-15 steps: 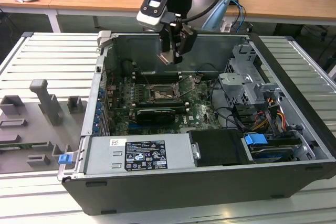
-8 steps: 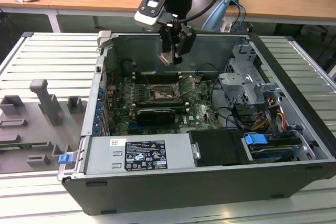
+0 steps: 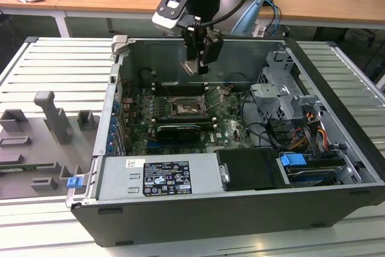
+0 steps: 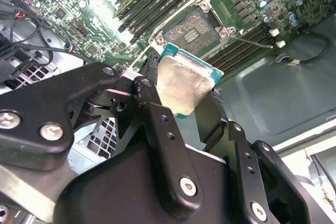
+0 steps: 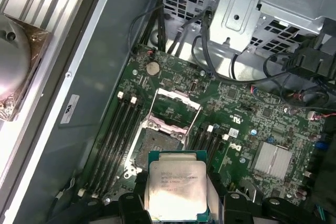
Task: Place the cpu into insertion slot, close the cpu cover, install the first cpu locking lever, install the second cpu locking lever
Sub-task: 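Place the cpu into insertion slot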
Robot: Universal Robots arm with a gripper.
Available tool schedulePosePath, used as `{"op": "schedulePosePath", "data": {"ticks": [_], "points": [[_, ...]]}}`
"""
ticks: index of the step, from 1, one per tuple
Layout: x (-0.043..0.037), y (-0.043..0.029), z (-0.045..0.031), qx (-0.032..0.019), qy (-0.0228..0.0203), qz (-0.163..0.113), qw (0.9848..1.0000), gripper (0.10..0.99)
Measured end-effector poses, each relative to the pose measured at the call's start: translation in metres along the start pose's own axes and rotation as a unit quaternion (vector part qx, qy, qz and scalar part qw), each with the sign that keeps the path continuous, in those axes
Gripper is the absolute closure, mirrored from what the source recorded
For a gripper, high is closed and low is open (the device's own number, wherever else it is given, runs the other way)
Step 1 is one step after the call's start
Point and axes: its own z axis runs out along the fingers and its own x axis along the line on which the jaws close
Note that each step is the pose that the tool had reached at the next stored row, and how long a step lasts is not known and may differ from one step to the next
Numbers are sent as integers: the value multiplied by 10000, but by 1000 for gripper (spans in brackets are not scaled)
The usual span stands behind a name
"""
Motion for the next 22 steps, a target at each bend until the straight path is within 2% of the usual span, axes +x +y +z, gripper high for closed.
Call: {"op": "schedulePosePath", "data": {"ticks": [10,22], "points": [[0,-1,14,-5,-24,270,9996,561],[-1,-3,30,-12,-52,597,9982,561]]}}
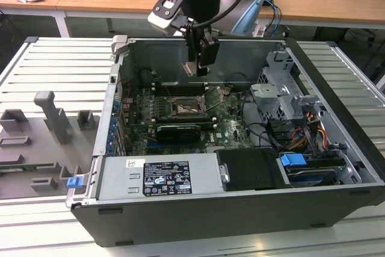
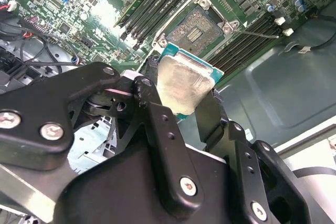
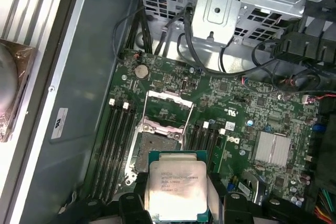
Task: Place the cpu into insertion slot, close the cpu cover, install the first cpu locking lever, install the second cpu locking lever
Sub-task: 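Place the cpu into insertion slot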
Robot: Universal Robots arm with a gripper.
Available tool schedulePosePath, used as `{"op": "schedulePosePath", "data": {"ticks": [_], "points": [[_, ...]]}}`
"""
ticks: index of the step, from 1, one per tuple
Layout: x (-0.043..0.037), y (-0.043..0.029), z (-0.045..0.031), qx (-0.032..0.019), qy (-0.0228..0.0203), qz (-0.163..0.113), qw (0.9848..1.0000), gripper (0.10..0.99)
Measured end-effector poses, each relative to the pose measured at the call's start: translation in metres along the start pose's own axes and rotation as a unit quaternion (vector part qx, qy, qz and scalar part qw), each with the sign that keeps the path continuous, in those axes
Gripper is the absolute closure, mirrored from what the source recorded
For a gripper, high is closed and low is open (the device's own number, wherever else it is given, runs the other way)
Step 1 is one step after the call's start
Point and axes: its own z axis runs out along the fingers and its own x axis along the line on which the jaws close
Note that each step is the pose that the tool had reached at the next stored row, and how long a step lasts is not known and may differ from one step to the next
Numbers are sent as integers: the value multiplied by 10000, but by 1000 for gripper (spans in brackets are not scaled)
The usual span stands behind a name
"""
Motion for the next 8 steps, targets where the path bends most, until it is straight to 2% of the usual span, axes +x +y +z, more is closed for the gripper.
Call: {"op": "schedulePosePath", "data": {"ticks": [8], "points": [[0,-1,16,-5,-26,292,9996,561]]}}
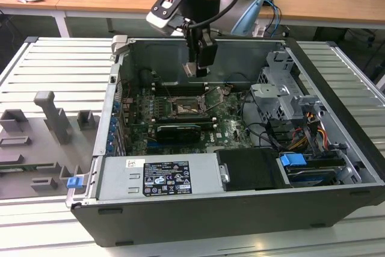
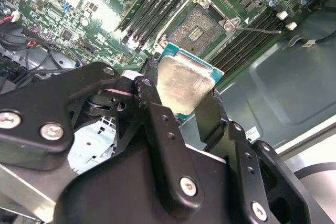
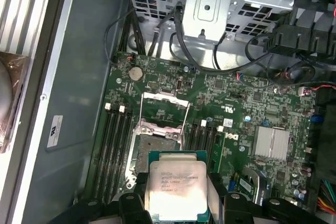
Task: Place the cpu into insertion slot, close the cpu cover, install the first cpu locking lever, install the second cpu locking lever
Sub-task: 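Place the cpu into insertion slot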
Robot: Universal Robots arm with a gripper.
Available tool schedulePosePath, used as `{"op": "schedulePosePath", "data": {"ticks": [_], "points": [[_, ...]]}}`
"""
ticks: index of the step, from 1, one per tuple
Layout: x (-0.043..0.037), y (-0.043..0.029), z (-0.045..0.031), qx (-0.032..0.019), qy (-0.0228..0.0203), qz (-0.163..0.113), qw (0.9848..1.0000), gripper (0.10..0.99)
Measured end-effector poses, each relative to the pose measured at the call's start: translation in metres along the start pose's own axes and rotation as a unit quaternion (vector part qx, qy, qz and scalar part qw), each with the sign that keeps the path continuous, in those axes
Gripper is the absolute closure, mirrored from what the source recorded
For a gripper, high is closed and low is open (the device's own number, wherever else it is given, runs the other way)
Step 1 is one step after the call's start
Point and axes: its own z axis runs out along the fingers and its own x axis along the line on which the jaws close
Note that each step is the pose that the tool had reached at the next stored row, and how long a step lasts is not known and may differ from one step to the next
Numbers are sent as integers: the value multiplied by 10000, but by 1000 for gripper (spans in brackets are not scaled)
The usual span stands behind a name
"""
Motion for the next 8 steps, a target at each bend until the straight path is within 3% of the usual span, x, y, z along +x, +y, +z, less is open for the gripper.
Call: {"op": "schedulePosePath", "data": {"ticks": [8], "points": [[0,-1,14,-4,-18,202,9998,561]]}}
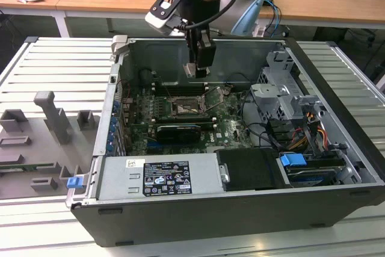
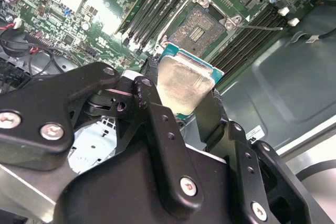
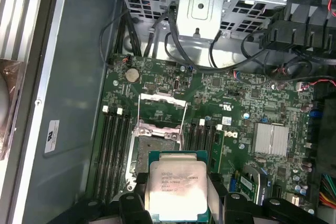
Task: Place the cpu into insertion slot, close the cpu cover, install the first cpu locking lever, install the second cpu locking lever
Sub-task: 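Place the cpu into insertion slot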
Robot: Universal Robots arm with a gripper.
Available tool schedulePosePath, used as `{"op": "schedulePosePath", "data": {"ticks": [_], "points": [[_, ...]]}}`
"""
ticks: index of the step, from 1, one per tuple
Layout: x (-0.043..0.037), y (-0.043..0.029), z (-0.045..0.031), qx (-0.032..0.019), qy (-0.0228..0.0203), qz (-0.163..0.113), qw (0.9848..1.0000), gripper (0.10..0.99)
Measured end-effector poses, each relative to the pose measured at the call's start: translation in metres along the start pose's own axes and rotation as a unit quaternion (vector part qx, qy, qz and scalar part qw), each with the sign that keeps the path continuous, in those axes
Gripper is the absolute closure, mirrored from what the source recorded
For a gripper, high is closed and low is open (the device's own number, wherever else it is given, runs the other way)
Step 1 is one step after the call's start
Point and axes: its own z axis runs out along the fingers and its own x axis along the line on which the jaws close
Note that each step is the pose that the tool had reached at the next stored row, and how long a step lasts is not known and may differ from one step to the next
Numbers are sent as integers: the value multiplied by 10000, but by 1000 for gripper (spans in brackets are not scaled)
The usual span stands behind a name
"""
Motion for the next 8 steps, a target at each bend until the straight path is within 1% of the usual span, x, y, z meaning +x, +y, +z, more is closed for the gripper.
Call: {"op": "schedulePosePath", "data": {"ticks": [4,8], "points": [[0,-1,6,-2,-9,97,10000,561],[0,-2,19,-5,-22,264,9996,561]]}}
